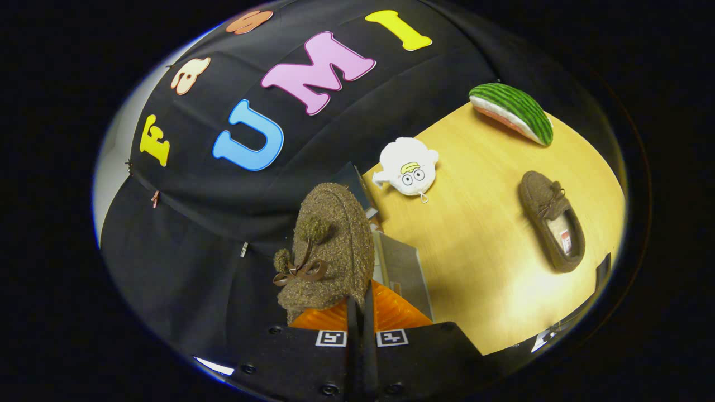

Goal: Open the storage box then place both shoes into the box .Put the left shoe in first, then the right shoe, with the right side of both shoes facing outward in a uniform manner.

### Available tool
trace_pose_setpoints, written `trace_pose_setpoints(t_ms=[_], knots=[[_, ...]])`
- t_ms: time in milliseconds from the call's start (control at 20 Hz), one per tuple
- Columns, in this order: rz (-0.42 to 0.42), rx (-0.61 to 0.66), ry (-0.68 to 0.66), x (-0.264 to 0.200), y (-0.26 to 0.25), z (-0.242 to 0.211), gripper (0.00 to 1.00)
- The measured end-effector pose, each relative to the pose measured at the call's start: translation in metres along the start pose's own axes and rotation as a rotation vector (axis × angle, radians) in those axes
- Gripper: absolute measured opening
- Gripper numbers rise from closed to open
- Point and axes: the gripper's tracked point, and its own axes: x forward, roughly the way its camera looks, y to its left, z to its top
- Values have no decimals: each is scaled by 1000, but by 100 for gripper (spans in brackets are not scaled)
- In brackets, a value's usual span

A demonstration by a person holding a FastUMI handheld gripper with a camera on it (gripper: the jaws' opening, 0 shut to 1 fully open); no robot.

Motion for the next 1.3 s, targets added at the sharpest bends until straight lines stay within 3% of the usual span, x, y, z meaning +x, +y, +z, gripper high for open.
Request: trace_pose_setpoints(t_ms=[700, 1200, 1300], knots=[[-83, -21, 110, 110, 42, -86, 5], [-189, -89, 188, 141, 17, -118, 5], [-149, -91, 215, 147, 28, -125, 10]])
